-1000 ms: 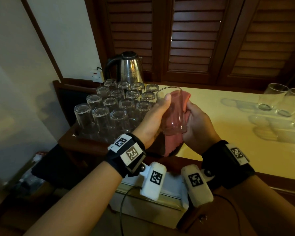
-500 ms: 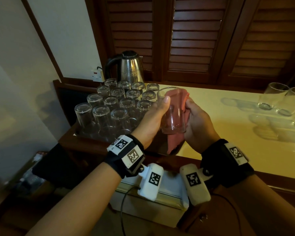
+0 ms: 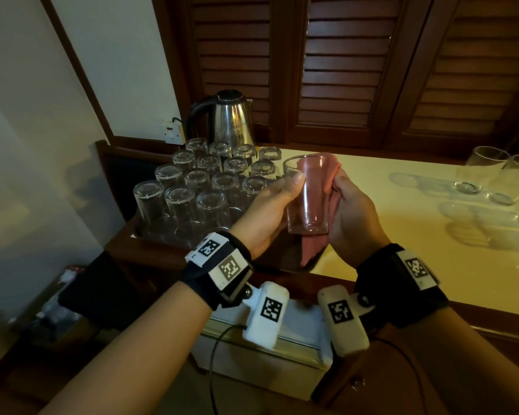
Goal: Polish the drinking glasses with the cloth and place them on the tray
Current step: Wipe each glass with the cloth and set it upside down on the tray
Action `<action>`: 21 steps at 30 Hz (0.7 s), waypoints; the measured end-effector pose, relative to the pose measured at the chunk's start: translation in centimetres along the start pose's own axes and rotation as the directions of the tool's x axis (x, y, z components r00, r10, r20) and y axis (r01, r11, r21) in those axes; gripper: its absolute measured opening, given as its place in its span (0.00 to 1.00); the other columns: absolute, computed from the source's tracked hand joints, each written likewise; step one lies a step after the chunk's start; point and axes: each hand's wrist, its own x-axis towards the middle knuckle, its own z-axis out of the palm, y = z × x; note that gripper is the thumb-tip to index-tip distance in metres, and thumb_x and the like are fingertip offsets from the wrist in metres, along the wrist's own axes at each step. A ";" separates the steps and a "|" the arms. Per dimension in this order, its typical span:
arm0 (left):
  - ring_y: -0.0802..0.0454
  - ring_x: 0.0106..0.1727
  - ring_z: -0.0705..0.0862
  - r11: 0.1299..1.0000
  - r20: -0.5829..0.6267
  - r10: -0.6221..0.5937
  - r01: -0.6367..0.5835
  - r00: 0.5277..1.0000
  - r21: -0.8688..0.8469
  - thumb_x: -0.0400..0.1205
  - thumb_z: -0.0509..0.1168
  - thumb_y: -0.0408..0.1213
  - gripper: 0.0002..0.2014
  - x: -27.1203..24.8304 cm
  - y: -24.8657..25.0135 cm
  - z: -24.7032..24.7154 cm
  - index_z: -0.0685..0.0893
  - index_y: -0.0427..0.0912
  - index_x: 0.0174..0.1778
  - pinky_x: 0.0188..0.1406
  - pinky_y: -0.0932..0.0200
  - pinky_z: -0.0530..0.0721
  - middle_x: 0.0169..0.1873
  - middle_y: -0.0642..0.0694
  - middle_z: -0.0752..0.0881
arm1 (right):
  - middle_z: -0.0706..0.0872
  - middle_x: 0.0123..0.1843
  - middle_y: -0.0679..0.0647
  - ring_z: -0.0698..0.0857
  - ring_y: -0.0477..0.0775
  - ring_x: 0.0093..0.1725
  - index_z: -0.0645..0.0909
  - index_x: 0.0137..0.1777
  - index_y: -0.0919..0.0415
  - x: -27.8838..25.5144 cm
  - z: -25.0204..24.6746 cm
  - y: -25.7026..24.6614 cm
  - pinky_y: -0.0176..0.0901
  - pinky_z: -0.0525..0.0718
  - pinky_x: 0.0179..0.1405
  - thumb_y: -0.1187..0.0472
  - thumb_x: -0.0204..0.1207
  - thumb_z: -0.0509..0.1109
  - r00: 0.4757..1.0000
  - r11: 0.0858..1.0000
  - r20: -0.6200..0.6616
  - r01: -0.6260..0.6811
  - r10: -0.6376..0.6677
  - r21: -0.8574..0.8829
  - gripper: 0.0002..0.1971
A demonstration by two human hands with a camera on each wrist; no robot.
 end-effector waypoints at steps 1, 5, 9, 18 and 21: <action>0.44 0.56 0.88 1.000 -0.032 0.002 -0.003 0.999 -0.011 0.87 0.62 0.45 0.14 0.1 0.2 0.3 0.81 0.42 0.63 0.63 0.45 0.85 0.52 0.42 0.89 | 0.87 0.69 0.61 0.87 0.59 0.67 0.71 0.81 0.57 0.0 0.2 0.0 0.57 0.86 0.64 0.55 0.92 0.48 0.999 0.998 0.006 0.044 -0.044 -0.039 0.22; 0.54 0.54 0.86 0.990 -0.092 0.076 -0.065 0.993 0.124 0.87 0.64 0.48 0.16 0.3 -0.6 1.7 0.75 0.48 0.68 0.50 0.57 0.84 0.56 0.49 0.86 | 0.86 0.70 0.60 0.86 0.58 0.69 0.71 0.81 0.55 -0.2 0.9 0.7 0.56 0.84 0.69 0.57 0.92 0.47 0.996 0.995 0.022 0.087 -0.086 -0.045 0.21; 0.60 0.48 0.89 0.986 -0.125 0.141 -0.127 0.982 0.110 0.85 0.67 0.48 0.17 0.5 -1.4 1.6 0.81 0.46 0.67 0.43 0.64 0.85 0.53 0.49 0.89 | 0.86 0.70 0.64 0.85 0.63 0.70 0.76 0.77 0.61 -0.6 0.4 0.9 0.61 0.82 0.71 0.50 0.91 0.53 0.998 0.996 0.018 -0.056 0.054 0.070 0.23; 0.47 0.43 0.85 0.994 -0.092 0.086 -0.091 0.992 -0.055 0.76 0.72 0.56 0.27 1.5 -0.4 -0.6 0.86 0.36 0.59 0.39 0.55 0.82 0.48 0.41 0.89 | 0.88 0.58 0.65 0.89 0.62 0.52 0.81 0.69 0.65 -0.9 -0.9 0.7 0.54 0.89 0.52 0.49 0.81 0.64 0.995 0.990 0.051 -0.094 0.089 0.103 0.24; 0.48 0.61 0.86 0.982 -0.123 0.170 -0.179 0.978 -0.061 0.69 0.81 0.43 0.29 1.8 -0.7 -1.7 0.83 0.38 0.64 0.63 0.49 0.82 0.58 0.44 0.89 | 0.90 0.57 0.62 0.90 0.62 0.56 0.83 0.62 0.64 -0.5 -1.2 0.2 0.56 0.90 0.55 0.54 0.89 0.58 0.993 0.956 0.023 -0.115 0.113 0.272 0.16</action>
